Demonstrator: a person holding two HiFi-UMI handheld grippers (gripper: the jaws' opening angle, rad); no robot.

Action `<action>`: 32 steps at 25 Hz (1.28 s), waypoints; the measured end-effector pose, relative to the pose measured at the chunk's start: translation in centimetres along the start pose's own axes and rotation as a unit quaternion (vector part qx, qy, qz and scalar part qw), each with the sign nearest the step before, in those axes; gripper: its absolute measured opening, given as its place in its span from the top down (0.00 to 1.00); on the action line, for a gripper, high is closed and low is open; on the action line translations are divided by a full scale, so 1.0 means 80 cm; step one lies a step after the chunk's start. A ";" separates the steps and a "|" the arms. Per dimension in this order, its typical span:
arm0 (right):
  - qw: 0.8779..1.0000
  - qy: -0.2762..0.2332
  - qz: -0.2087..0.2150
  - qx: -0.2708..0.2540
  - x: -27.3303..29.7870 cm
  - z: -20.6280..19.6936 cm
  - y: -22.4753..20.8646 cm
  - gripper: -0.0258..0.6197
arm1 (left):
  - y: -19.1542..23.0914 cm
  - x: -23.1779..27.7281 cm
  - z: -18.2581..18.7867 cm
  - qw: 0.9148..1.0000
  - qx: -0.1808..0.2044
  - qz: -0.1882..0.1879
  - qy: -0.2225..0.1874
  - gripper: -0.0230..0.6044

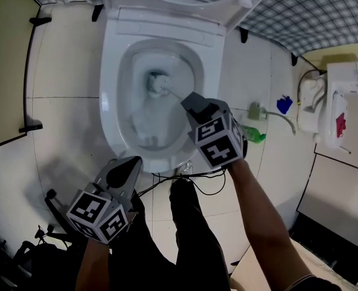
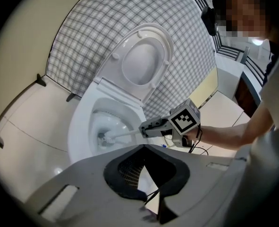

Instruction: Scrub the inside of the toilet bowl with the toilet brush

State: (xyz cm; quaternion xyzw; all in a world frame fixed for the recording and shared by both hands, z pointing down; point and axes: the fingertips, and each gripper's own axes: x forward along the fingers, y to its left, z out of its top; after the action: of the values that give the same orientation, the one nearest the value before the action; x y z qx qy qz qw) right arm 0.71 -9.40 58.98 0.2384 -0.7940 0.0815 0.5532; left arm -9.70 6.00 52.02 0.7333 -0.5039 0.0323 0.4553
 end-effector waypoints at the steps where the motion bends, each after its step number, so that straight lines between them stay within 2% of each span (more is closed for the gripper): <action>1: 1.000 0.008 0.004 -0.001 -0.001 -0.009 0.005 0.68 | 0.000 0.000 0.000 1.000 -0.001 0.000 -0.001 0.95; 6: 0.999 0.031 0.037 -0.003 -0.004 -0.036 0.044 0.68 | 0.002 -0.002 0.002 1.000 -0.002 0.001 -0.004 0.95; 11: 0.998 0.028 0.053 0.015 0.010 -0.029 0.072 0.68 | 0.002 -0.004 0.002 1.000 -0.004 0.001 -0.006 0.95; 16: 0.997 0.038 0.047 0.039 0.038 -0.016 0.066 0.68 | 0.000 -0.004 -0.005 1.000 -0.005 0.001 -0.002 0.95; 27: 0.996 0.060 0.035 0.047 0.094 0.010 0.040 0.68 | -0.007 0.000 -0.005 1.000 -0.004 0.004 -0.003 0.95; 32: 0.996 0.065 0.042 0.048 0.093 0.009 0.043 0.68 | 0.002 -0.005 -0.008 1.000 -0.005 0.011 -0.003 0.95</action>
State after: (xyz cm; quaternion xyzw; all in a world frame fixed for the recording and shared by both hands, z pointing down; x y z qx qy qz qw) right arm -3.50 -8.85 66.00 0.2254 -0.7609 0.1574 0.5878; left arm -9.75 6.74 52.33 0.7254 -0.5137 0.0322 0.4570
